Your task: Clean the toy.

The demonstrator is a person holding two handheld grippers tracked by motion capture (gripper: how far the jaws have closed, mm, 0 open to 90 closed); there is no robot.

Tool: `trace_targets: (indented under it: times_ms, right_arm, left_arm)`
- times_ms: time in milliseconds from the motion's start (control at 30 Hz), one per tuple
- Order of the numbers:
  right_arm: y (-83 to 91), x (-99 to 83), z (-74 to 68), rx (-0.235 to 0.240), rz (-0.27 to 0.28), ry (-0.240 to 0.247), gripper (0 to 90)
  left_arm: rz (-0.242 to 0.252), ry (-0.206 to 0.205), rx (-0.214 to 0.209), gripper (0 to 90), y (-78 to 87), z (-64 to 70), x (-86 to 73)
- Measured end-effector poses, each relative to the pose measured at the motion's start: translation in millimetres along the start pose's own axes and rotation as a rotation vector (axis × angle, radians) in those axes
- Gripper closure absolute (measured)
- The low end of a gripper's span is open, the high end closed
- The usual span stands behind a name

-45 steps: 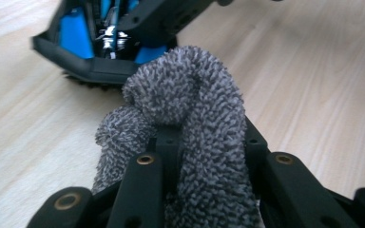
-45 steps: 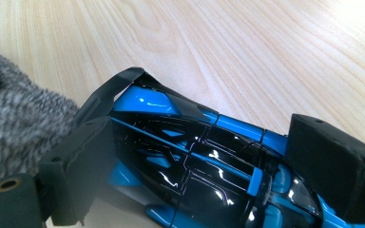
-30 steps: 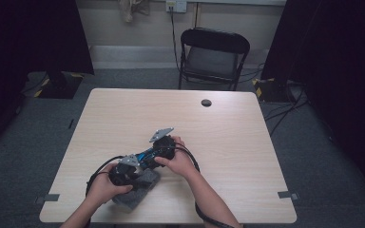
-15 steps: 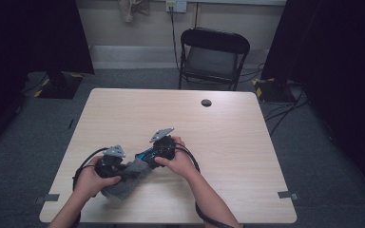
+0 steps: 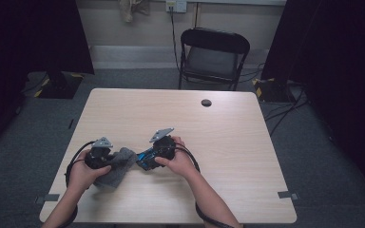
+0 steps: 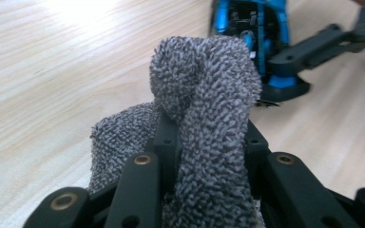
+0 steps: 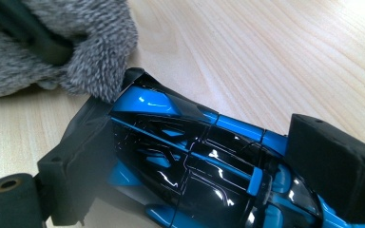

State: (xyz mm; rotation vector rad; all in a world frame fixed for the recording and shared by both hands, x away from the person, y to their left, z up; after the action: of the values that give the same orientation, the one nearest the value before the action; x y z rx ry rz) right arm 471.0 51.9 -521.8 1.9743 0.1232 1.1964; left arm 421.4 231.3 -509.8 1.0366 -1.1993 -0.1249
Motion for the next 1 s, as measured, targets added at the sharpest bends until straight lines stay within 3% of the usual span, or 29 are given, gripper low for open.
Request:
trace_targets:
  times_ms: [267, 367, 467, 600, 1000]
  right_arm:
    - [0.1, 0.0, -0.2, -0.001, -0.004, -0.002, 9.5]
    - [0.1, 0.0, -0.3, -0.001, -0.005, -0.003, 9.5]
    - [0.1, 0.1, -0.4, -0.001, -0.007, -0.003, 9.5]
    - [0.1, 0.1, -0.4, -0.001, -0.008, -0.004, 9.5]
    - [0.1, 0.3, -0.4, -0.001, -0.012, -0.003, 9.5]
  left_arm:
    - [-0.006, 0.045, 0.054, 68.0, -7.5, -9.1, -0.9]
    - [-0.019, 0.036, 0.046, 67.6, -10.3, -7.4, -1.9]
    - [-0.027, 0.025, 0.033, 67.6, -12.9, -4.1, -1.0]
    - [-0.026, 0.021, -0.021, 67.7, -15.5, 4.1, 0.1]
    - [-0.045, -0.004, -0.094, 68.5, -14.5, 22.0, 0.8]
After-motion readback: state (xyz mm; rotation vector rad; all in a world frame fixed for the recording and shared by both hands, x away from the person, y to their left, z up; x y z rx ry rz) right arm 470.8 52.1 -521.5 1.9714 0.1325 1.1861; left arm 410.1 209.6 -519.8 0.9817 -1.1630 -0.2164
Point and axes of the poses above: each handheld gripper's, and its own axes: y roughly backward along the jaws, x roughly out of its top, z roughly to its right, the point moved 6 cm from there along -y, roughly forward along the jaws, and after that the axes turned 15 degrees about -y, right-handed, at the moved point
